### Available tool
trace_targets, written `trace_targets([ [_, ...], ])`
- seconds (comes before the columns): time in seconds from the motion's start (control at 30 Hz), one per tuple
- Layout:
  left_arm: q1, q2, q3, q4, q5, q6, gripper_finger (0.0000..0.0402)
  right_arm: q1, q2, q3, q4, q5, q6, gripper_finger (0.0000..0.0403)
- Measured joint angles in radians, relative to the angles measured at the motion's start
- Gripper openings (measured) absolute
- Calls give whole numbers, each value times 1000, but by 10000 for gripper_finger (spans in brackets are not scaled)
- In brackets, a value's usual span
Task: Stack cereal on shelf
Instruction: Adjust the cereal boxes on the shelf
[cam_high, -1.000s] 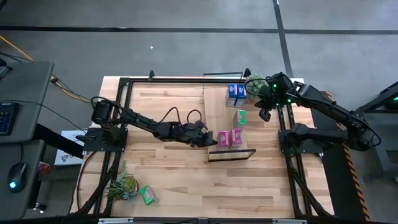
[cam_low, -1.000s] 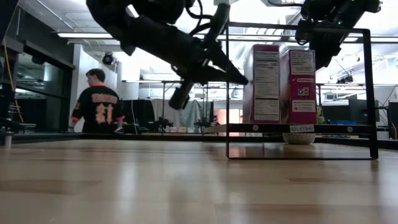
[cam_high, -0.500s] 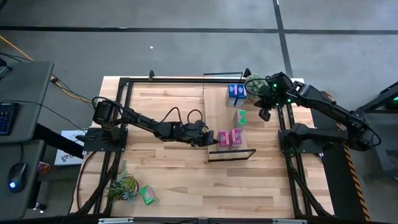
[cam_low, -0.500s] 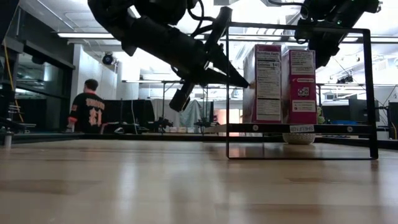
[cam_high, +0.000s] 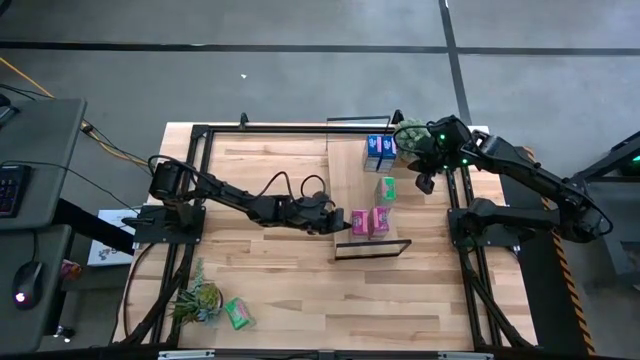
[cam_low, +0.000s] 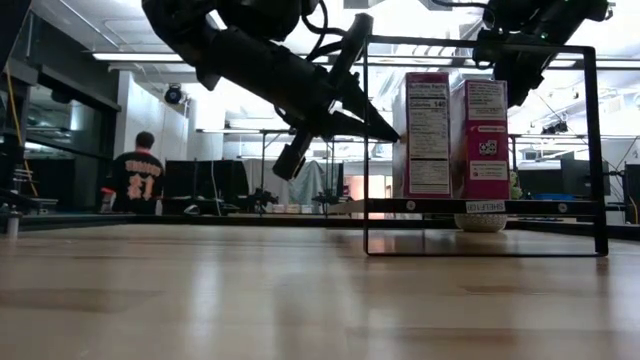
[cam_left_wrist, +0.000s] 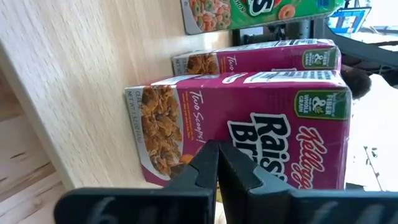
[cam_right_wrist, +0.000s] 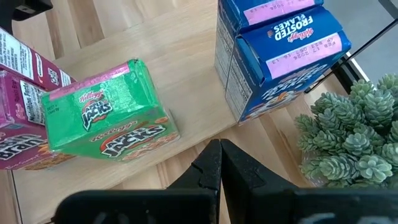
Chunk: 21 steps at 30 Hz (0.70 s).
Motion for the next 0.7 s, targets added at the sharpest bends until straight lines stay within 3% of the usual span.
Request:
trace_targets([
  [0.27,-15,36,8,8,8,-23,0,0,0,0,8,0,0,0],
  [0.5,-12,114,97,7,111,-2,0,0,0,0,11,0,0,0],
  [0.7,0,127,117,0,119,35,0,0,-1,0,14,0,0,0],
])
